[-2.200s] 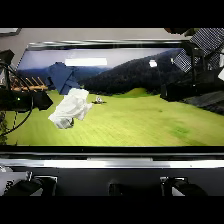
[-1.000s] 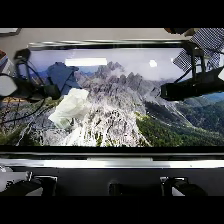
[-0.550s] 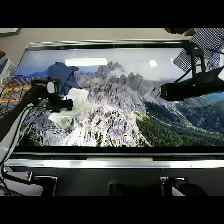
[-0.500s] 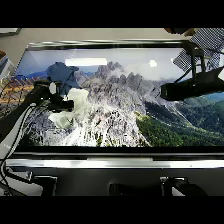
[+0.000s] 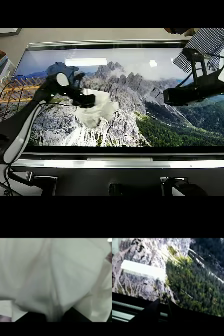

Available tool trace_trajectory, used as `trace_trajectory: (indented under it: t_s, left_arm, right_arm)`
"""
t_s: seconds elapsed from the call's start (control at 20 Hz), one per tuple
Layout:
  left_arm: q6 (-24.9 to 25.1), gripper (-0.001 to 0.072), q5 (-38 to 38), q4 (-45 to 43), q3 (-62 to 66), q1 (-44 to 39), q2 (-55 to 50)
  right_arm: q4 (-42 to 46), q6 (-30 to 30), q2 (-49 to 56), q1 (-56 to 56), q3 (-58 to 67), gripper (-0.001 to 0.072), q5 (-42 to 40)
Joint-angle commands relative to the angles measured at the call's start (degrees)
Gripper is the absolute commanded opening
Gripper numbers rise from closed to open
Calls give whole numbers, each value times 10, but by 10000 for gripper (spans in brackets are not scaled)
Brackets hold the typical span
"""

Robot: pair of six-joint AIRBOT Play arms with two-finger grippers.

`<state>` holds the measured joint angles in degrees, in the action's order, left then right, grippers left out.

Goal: Fold the clothes and pants, and hang the long-sleeved shirts on hangers.

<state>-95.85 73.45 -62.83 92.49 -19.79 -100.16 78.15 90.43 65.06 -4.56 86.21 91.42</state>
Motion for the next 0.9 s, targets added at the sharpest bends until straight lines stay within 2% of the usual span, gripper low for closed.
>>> trace_trajectory:
  t_s: [0.0, 0.2, 0.35, 0.4, 0.45, 0.5, 0.6, 0.75, 0.85]
  left_arm:
    - [7, 19, -26, 97, 16, -103, 1]
    - [-64, 19, -47, 41, 16, -190, -26]
    - [-92, 20, -45, 22, 16, -186, -39]
    - [-92, 94, -41, 22, 16, -174, -37]
    - [-92, 425, -31, 22, 16, -159, -32]
    - [-92, 677, -16, 19, 18, -141, -27]
    - [-78, 675, 21, 10, 19, -96, -7]
    - [-33, 665, 73, -3, 19, -19, 38]
    - [-9, 665, 106, -9, 19, 31, 68]
  right_arm:
    - [81, 10, -7, 0, 0, 145, 78]
    - [115, 10, -39, 0, 0, 144, 102]
    - [114, -3, -51, 0, 0, 142, 101]
    - [107, -2, -51, 0, 0, 142, 101]
    - [101, -2, -51, 0, 0, 142, 96]
    - [91, 1, -51, 0, 0, 142, 71]
    - [55, 54, -47, 0, 0, 146, -22]
    - [27, 94, -29, 2, 4, 205, -197]
    - [16, 109, -11, 40, 4, 231, -205]
